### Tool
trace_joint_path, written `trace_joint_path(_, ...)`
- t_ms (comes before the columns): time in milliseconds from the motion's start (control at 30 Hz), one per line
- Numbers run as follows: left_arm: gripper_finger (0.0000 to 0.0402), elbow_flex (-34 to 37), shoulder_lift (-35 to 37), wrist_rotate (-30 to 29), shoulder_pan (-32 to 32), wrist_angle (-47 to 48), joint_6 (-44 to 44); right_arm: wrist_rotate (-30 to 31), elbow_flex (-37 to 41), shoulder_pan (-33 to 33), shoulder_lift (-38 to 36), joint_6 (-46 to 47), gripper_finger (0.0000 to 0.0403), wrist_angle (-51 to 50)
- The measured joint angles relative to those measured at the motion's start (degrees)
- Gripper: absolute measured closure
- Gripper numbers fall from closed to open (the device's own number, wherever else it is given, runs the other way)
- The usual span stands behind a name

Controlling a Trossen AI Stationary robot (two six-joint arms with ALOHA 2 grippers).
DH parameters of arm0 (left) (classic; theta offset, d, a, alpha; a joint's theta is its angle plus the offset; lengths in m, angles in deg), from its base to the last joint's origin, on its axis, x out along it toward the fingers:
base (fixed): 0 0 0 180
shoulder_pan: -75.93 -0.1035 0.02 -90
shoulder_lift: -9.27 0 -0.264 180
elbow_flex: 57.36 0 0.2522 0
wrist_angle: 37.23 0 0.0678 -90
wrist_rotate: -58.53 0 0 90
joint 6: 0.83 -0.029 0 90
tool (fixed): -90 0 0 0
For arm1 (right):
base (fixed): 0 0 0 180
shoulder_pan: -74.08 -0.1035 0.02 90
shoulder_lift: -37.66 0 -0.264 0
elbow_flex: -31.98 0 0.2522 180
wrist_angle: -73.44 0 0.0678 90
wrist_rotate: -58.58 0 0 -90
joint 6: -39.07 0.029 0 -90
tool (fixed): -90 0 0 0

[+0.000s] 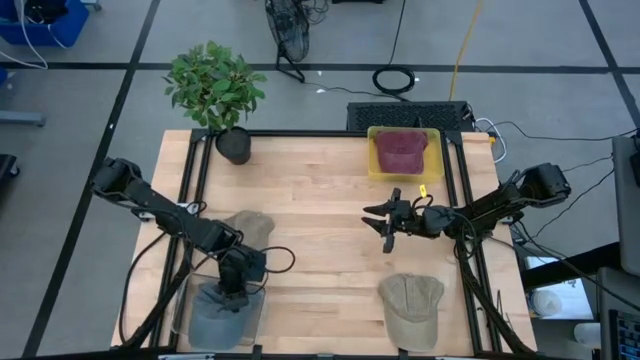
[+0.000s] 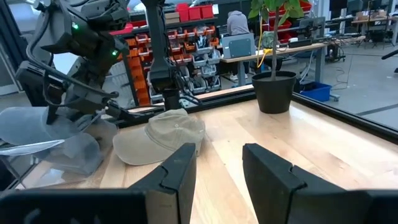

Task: Pick & Place hat
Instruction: Adjust the gray caps in the transparent bin

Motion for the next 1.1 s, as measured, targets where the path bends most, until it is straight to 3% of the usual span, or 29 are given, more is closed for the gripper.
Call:
trace_joint_path(267, 0.0152, 0.00, 0.02, 0.29, -0.49, 0.06, -1.53, 0.00, 0.00, 0.00, 0.00, 0.00, 0.0282, -0.47)
trace_joint_path(467, 0.0118, 0.00, 0.06, 6.96, -2.45, -0.04, -0.65, 0.00, 0.00, 0.00, 0.00, 0.00, 0.0282, -0.49)
trace_joint_path(633, 0.0137, -0.29, 1.35, 8.23, -2.76, -0.05, 0.42, 0.00, 0.00, 0.00, 0.00, 0.00, 0.0282, -0.46)
trace_joint_path(900, 0.0207, -3.91, 5.18, 9.08, -3.39, 0.74, 0.58, 0.04, -0.04, 0.00, 0.00, 0.00, 0.0282, -0.46)
trace_joint_path(1100, 0.0270, -8.26, 8.55, 6.50, -3.11, 8.75, -0.81, 0.07, -0.04, 0.00, 0.00, 0.00, 0.0282, -0.56)
